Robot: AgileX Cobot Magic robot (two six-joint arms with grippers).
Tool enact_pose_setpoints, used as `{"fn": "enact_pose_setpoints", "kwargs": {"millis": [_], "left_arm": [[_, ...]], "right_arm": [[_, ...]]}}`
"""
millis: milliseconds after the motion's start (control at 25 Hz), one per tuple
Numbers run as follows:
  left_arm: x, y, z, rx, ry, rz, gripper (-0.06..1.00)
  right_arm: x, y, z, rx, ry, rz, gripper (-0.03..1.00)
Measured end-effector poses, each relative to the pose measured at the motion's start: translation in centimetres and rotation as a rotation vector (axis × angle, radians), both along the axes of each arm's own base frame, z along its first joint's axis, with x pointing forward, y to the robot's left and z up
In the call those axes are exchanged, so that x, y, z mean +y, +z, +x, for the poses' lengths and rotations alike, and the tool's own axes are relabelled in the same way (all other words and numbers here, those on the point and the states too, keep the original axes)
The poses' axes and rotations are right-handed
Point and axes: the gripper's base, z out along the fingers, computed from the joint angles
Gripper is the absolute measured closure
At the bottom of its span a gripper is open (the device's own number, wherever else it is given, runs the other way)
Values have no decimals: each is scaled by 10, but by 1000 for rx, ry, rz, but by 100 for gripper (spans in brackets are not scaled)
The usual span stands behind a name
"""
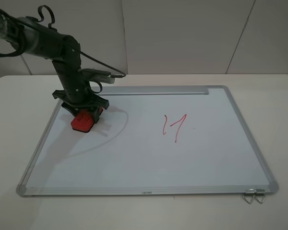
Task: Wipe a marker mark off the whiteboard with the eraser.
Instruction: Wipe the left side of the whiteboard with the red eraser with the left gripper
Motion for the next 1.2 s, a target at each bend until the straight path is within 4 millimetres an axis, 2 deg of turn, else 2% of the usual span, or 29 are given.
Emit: {"fn": "enact_pose_setpoints", "kwargs": {"millis": [160, 280, 360, 520, 640, 880, 1040, 1160, 1200], "left_arm": [[-6, 0, -2, -2, -17, 4, 37], [-18, 4, -4, -14, -94, 31, 37], [-35, 4, -9, -3, -162, 36, 37], [-84, 4, -31, 25, -282, -7, 37], [-101, 5, -38, 28, -311, -25, 37], [-104, 19, -41, 3, -314, -47, 37], [-99, 31, -45, 10, -274, -62, 37], [-93, 59, -43, -33, -225, -77, 37], [-86, 75, -41, -58, -185, -77, 37]], "right_arm": [[0, 0, 0, 0, 0, 0, 24], [0, 0, 0, 0, 0, 0, 24], [0, 0, 0, 0, 0, 0, 24], [0, 0, 0, 0, 0, 0, 24], [0, 0, 0, 0, 0, 0, 24], [0, 0, 0, 0, 0, 0, 24], [0, 0, 0, 0, 0, 0, 24], [0, 0, 0, 0, 0, 0, 24], [0, 0, 0, 0, 0, 0, 24]]}}
